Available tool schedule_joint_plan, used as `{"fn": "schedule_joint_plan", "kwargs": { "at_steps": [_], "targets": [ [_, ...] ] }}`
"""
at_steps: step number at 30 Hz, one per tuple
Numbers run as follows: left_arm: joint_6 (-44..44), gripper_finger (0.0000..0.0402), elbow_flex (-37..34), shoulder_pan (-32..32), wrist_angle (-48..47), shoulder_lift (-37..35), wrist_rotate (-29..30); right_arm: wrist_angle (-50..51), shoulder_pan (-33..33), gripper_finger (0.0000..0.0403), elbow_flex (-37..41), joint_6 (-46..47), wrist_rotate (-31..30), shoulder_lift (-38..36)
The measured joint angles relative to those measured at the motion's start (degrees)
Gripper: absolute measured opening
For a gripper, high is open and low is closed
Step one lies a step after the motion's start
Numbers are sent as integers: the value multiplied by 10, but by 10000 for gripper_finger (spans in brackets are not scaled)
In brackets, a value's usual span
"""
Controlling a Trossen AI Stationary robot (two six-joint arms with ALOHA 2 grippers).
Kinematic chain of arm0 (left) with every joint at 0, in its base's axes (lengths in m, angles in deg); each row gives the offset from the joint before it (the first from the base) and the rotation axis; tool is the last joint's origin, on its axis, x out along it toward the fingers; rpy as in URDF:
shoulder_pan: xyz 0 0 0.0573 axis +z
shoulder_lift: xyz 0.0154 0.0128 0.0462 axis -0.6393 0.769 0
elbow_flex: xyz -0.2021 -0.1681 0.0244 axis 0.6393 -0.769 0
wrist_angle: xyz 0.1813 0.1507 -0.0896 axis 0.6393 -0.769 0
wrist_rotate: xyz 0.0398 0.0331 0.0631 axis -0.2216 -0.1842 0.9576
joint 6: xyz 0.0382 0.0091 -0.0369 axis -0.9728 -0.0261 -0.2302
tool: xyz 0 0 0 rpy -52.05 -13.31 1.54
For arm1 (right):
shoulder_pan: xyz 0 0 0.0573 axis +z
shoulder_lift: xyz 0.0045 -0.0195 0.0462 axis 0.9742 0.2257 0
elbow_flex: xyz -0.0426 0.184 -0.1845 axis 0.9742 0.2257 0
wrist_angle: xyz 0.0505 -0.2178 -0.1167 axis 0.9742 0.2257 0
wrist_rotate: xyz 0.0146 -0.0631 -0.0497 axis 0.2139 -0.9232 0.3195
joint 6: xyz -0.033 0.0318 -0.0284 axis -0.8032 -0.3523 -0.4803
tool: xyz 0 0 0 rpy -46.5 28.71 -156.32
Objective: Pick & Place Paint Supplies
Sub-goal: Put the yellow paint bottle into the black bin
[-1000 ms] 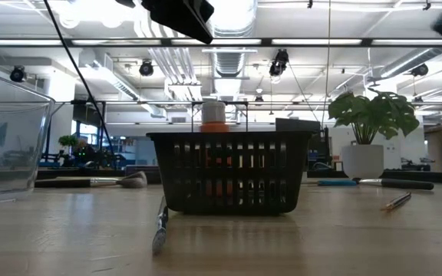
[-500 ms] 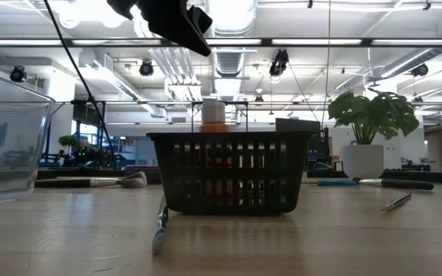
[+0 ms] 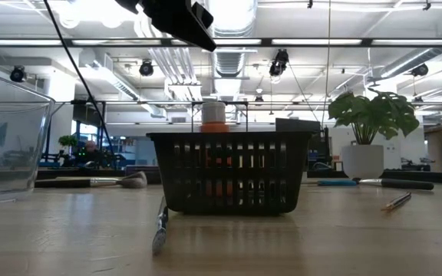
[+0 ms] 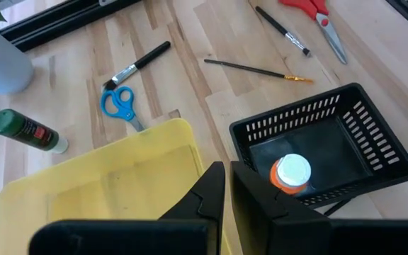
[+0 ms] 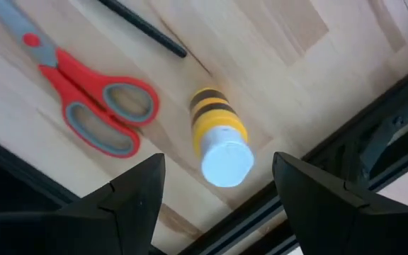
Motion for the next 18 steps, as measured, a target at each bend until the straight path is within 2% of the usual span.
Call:
{"fn": "schedule_joint_plan", "kwargs": {
  "at_steps": [18],
  "targets": [
    [0,33,0,0,2,0,0,-36,2,260,48,-27,29,-3]
  ]
}}
